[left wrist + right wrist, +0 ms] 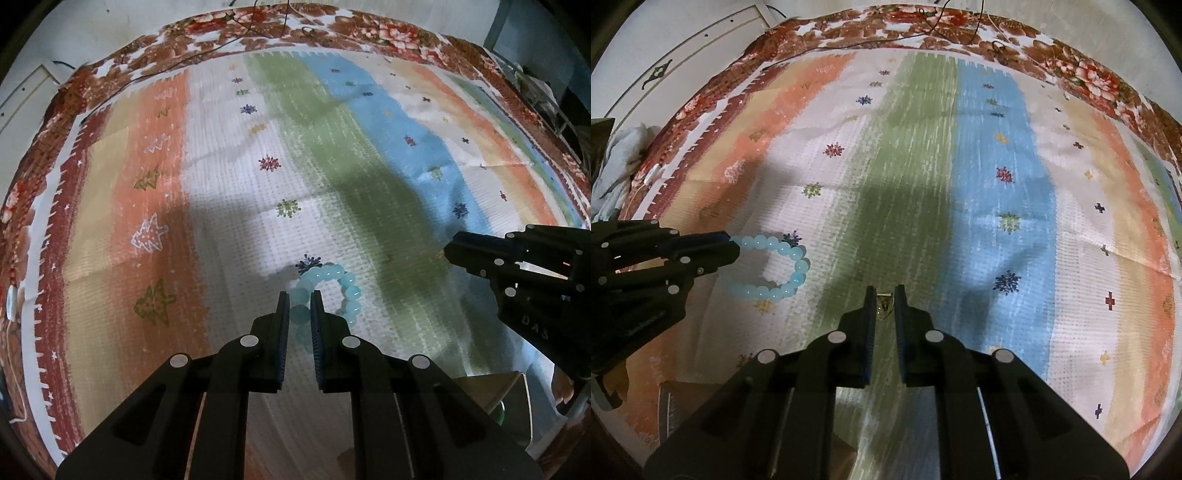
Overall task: Organize jewelry
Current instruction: 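Carry the light-blue bracelet in left tool while right tool carries the gold ring to the tin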
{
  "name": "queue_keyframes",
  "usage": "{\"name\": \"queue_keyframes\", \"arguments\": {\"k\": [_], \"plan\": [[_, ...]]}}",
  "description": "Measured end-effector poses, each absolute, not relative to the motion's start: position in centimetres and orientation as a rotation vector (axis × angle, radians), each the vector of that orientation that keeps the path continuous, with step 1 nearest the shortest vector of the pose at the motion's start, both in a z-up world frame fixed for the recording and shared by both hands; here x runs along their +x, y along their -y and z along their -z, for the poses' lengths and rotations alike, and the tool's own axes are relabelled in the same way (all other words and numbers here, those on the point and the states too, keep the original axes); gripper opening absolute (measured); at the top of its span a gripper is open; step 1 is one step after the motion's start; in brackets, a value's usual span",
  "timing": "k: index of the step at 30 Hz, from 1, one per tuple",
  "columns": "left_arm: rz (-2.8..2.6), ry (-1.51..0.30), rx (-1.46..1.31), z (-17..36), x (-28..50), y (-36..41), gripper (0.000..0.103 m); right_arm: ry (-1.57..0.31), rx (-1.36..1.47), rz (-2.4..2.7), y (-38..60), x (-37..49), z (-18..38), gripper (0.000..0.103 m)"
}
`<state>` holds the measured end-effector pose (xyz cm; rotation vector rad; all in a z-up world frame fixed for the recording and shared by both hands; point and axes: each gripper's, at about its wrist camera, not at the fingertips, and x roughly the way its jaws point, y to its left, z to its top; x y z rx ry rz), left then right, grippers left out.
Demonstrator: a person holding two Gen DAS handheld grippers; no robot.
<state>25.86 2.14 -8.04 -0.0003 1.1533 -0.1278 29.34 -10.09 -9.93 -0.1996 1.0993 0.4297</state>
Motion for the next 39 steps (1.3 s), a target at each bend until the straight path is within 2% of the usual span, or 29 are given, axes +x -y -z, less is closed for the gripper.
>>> {"name": "queue_keyframes", "arguments": {"k": [39], "plan": [[0.173, -0.945, -0.085, -0.7, 20.3, -1.9, 0.011, -0.931, -0.093, -0.435, 12.6, 23.6, 2.7, 0.011]]}}
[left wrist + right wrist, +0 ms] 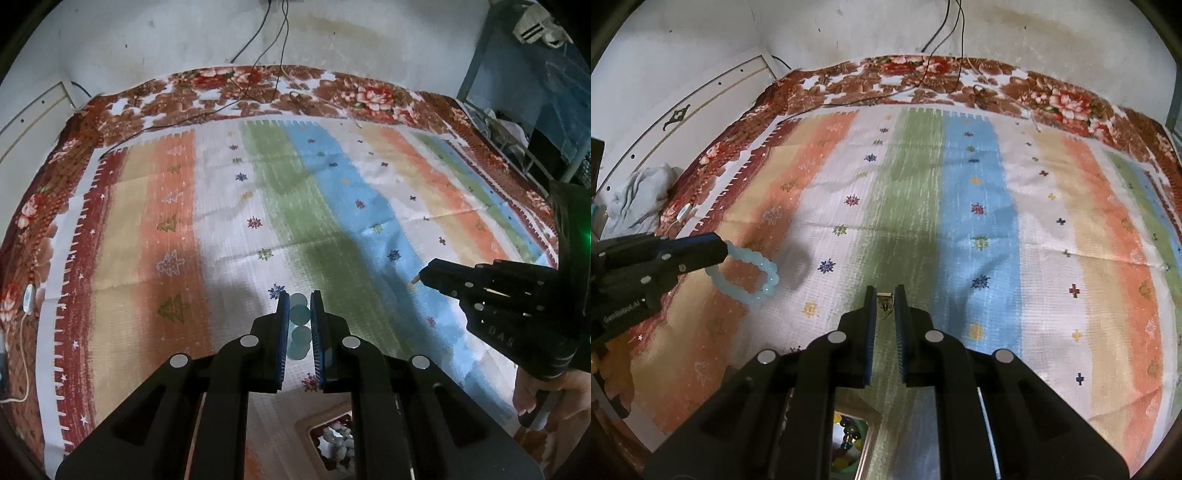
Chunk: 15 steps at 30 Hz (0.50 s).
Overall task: Organize jewelry
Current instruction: 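Carry the light-blue bracelet in left tool while right tool carries the gold ring to the tin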
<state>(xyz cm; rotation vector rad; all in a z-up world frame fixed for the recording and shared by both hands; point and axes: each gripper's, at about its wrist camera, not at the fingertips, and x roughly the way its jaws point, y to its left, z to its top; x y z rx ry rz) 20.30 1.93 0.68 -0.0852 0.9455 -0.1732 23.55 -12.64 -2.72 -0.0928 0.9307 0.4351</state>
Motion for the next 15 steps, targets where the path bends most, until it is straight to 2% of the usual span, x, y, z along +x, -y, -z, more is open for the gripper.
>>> {"name": "queue_keyframes", "arguments": {"k": [15], "plan": [[0.212, -0.887, -0.082, -2.6, 16.5, -0.9, 0.011, -0.876, -0.068, -0.474, 13.8, 19.3, 0.8, 0.011]]}}
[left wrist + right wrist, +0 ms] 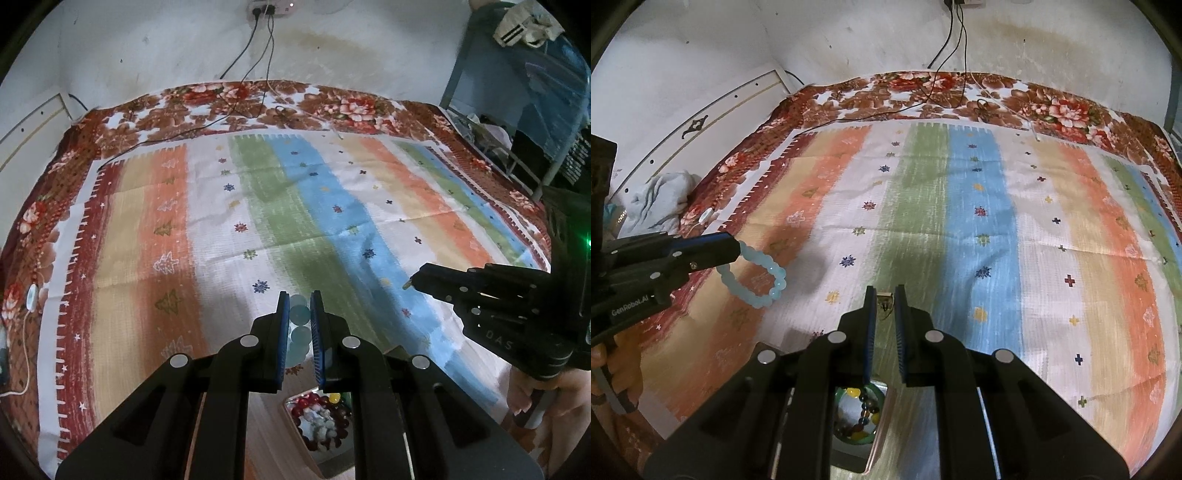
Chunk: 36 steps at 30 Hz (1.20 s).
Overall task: Organize jewelry
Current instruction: 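Carry the light-blue bracelet in left tool while right tool carries the gold ring to the tin, then open left tool over the tin while right tool releases the gold ring into it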
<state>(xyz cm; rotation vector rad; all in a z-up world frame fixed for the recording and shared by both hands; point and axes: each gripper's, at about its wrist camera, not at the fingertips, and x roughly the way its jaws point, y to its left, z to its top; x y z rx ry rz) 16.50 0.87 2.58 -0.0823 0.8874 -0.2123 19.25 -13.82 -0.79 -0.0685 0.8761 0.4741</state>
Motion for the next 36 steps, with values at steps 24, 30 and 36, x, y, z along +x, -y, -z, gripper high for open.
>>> {"name": "queue_keyframes", "arguments": {"k": [24, 30, 36], "plan": [[0.291, -0.870, -0.061, -2.4, 9.9, 1.5, 0.011, -0.867, -0.050, -0.579, 14.5, 13.1, 1.0, 0.011], [0.296, -0.885, -0.058, -1.6, 9.0, 2.0, 0.011, -0.880, -0.047, -0.608, 13.9, 12.1, 1.2, 0.011], [0.293, -0.901, -0.051, -1.2, 8.8, 2.1, 0.035, -0.910, -0.054, -0.586, 13.9, 12.1, 1.8, 0.030]]}}
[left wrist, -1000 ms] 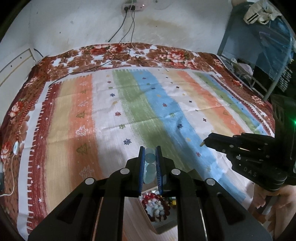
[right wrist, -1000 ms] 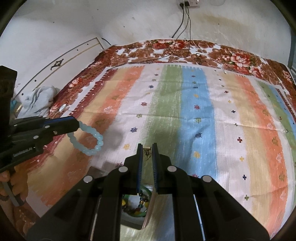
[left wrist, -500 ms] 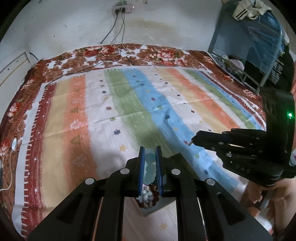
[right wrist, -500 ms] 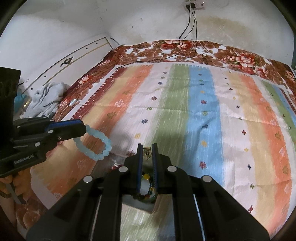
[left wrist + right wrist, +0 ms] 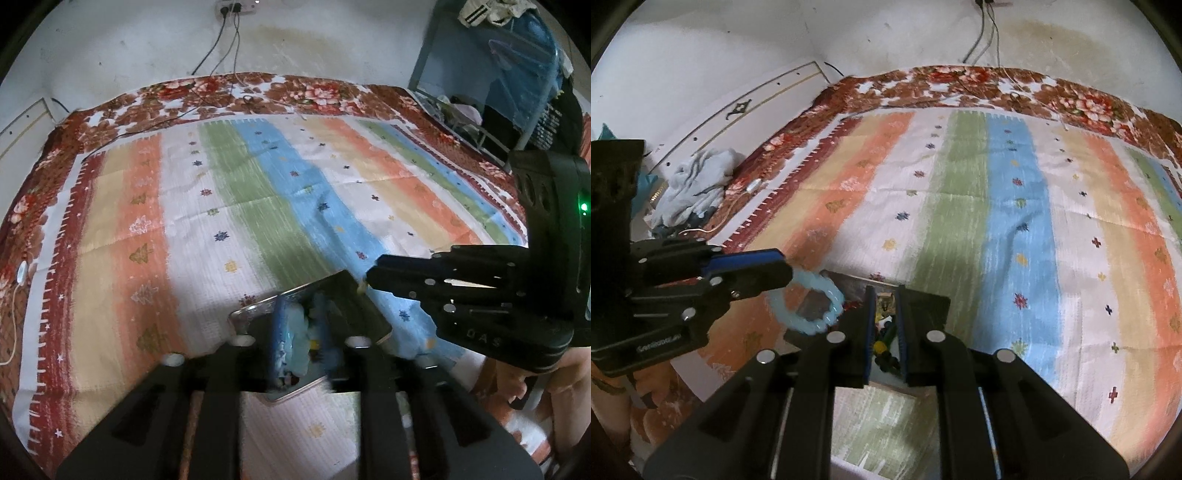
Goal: Organize jewelry
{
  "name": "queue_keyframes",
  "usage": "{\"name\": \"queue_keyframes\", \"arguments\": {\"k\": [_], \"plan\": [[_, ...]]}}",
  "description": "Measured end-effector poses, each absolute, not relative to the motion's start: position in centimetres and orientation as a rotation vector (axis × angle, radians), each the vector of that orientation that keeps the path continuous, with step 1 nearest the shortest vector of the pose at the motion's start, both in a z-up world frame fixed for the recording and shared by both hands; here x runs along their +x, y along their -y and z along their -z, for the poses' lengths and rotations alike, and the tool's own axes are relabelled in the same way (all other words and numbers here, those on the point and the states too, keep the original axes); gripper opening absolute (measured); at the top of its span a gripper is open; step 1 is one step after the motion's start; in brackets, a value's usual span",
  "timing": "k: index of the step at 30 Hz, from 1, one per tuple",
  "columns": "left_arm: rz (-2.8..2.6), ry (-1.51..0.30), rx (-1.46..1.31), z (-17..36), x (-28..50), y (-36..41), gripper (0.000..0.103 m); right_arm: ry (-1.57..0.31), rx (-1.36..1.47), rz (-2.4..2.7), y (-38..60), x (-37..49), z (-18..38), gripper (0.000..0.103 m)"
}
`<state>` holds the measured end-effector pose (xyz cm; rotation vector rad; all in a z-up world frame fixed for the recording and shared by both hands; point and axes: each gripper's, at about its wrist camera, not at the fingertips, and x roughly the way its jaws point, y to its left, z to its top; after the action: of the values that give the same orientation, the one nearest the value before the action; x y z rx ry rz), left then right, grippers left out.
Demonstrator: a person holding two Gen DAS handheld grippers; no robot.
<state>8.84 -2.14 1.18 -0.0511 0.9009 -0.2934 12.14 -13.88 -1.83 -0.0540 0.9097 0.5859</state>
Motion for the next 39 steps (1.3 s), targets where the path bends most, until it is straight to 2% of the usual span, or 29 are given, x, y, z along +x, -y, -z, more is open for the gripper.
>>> {"name": "queue_keyframes", "arguments": {"k": [2, 7, 10, 12, 14, 18, 21, 23, 29, 32, 37, 39], "plan": [[0.287, -0.896, -0.044, -1.3, 8.8, 2.0, 0.036, -0.899, -0.055, -0.552, 14.4, 12.4, 1.7, 0.037], [0.274, -0.882, -0.059, -1.7, 8.6, 1.2, 0.036, -0.883, -0.050, -0.527, 15.3, 12.6, 1.4, 0.038], [0.271, -0.879, -0.064, -1.6, 8.3, 1.0, 0.041, -0.863, -0.050, -0.535, 15.6, 12.2, 1.3, 0.045], [0.270, -0.874, -0.066, -1.7, 8.1, 0.8, 0.054, -0.843, -0.051, -0.543, 15.7, 11.8, 1.1, 0.052], [0.282, -0.867, -0.067, -1.8, 7.6, 0.7, 0.059, -0.826, -0.048, -0.552, 16.0, 11.4, 0.9, 0.058], [0.291, -0.859, -0.073, -1.7, 6.6, 0.5, 0.078, -0.812, -0.046, -0.579, 16.4, 10.6, 0.8, 0.068], [0.294, -0.863, -0.071, -1.4, 6.1, 0.5, 0.083, -0.799, -0.042, -0.596, 16.5, 10.0, 0.6, 0.071], [0.291, -0.862, -0.071, -1.3, 5.8, 0.5, 0.086, -0.791, -0.045, -0.598, 16.5, 9.8, 0.5, 0.076], [0.299, -0.850, -0.075, -1.4, 5.1, 0.4, 0.091, -0.775, -0.049, -0.598, 17.0, 8.8, 0.5, 0.080], [0.294, -0.835, -0.064, -1.4, 4.7, 0.5, 0.097, -0.766, -0.048, -0.602, 17.2, 8.4, 0.4, 0.084], [0.285, -0.803, -0.040, -1.5, 3.8, 0.6, 0.097, -0.705, -0.040, -0.612, 17.6, 6.9, -0.2, 0.097], [0.261, -0.792, -0.024, -1.5, 3.5, 0.6, 0.097, -0.682, -0.043, -0.608, 17.8, 6.4, -0.4, 0.098]]}}
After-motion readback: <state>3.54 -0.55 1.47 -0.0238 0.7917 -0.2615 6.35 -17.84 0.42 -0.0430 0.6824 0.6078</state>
